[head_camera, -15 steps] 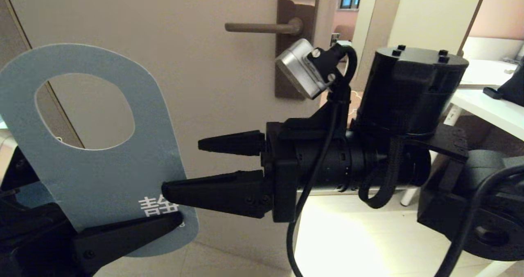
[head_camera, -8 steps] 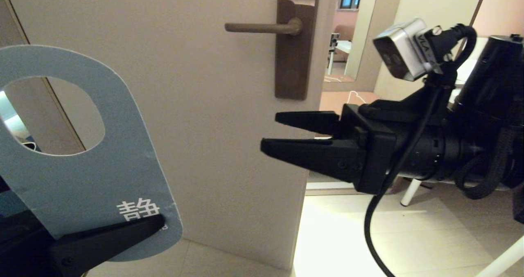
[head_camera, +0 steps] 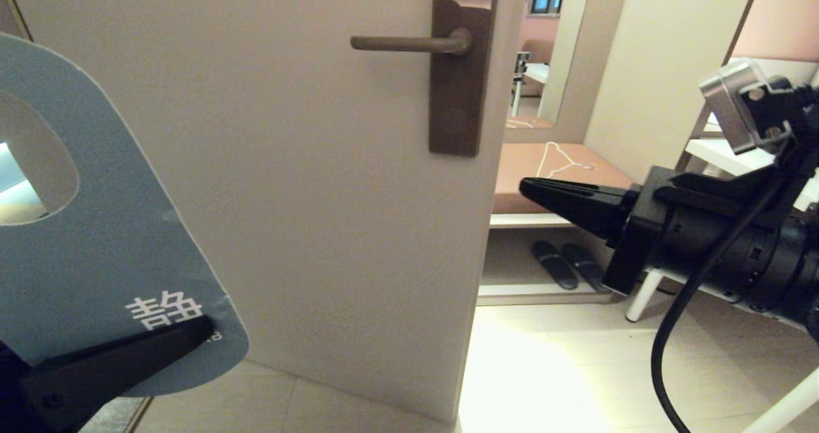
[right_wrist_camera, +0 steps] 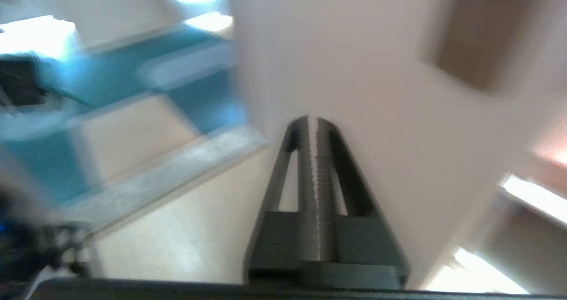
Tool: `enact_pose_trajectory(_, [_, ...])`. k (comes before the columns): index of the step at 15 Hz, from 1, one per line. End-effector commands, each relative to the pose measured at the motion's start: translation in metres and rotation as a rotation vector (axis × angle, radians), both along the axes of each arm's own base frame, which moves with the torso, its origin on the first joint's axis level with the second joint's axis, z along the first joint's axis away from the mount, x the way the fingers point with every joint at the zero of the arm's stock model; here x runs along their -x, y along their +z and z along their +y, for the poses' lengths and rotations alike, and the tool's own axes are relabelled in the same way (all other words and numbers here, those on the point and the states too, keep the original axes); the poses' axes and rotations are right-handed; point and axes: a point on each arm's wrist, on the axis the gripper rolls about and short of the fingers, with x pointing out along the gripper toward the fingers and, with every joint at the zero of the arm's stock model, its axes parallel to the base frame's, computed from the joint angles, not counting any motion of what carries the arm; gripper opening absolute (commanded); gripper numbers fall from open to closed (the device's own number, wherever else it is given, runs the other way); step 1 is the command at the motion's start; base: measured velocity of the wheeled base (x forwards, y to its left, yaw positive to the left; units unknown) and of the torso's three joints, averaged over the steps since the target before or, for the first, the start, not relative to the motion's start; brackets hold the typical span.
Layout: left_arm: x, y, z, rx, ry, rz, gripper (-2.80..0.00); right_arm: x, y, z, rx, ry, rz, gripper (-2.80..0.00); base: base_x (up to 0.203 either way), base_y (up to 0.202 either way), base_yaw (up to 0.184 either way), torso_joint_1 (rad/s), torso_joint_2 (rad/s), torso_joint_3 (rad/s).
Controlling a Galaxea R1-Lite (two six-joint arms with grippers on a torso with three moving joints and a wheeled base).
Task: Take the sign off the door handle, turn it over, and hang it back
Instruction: Hang the sign back with the other side facing out
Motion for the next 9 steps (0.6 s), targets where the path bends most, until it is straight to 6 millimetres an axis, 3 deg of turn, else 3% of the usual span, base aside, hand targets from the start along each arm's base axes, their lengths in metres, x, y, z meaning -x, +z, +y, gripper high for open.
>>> enact_pose_trajectory(1, [0.004, 0.002, 0.003, 0.009, 0.008, -0.021, -2.80, 0.011, 0.002, -0.015, -0.004, -0.208, -0.028, -2.80, 0.000, 0.000, 0.000, 0.000, 0.00, 0.000])
enact_pose_trajectory(5, [0.013, -0.003, 0.007, 0.001, 0.017, -0.044, -2.80, 0.034, 0.004, -0.050, -0.031, -0.458, -0.061, -2.80, 0.000, 0.000, 0.000, 0.000, 0.00, 0.000])
enact_pose_trajectory(9, [0.018, -0.009, 0.009, -0.028, 0.041, -0.100, -2.80, 0.058, -0.030, -0.100, 0.061, -0.681, -0.034, -2.80, 0.000, 0.000, 0.000, 0.000, 0.00, 0.000])
